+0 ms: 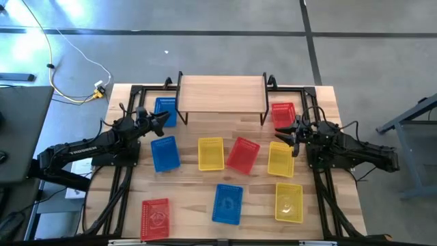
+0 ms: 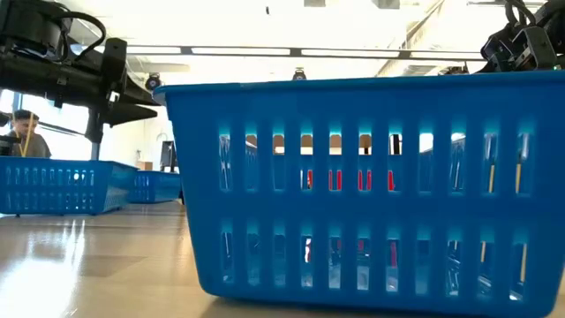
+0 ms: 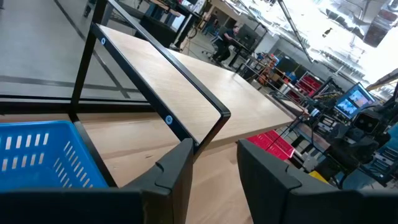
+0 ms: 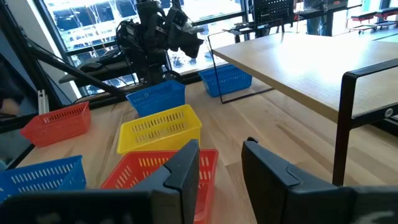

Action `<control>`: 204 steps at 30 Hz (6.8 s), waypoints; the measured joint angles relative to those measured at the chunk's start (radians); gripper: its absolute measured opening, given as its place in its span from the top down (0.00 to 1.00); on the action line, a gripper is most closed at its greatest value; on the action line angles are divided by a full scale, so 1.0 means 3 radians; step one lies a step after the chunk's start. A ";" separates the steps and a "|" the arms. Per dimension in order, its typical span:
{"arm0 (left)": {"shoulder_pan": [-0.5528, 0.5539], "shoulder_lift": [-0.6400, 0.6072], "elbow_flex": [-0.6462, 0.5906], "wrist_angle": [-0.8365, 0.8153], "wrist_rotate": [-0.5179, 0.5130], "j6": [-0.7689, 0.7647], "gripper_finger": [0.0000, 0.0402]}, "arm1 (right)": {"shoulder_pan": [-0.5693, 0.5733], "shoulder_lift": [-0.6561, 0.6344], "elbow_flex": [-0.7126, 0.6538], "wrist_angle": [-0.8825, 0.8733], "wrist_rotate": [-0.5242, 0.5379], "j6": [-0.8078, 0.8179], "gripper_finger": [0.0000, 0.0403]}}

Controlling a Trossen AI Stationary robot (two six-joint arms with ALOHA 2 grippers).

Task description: Stack baskets on shelf by color

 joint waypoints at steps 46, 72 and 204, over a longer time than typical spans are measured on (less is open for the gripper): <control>-0.0042 0.0000 0.0000 0.0000 0.0067 0.0000 0.71 | -0.0001 0.0000 0.0000 0.0001 0.0001 0.0001 0.73; -0.0042 0.0000 -0.0001 0.0149 0.0190 -0.0696 0.71 | -0.0007 0.0001 0.0000 0.0001 0.0001 0.0000 0.73; -0.0480 0.3756 0.4788 -0.3721 0.0016 0.2779 1.00 | -0.0008 0.0018 0.0000 0.0005 0.0436 0.1603 0.73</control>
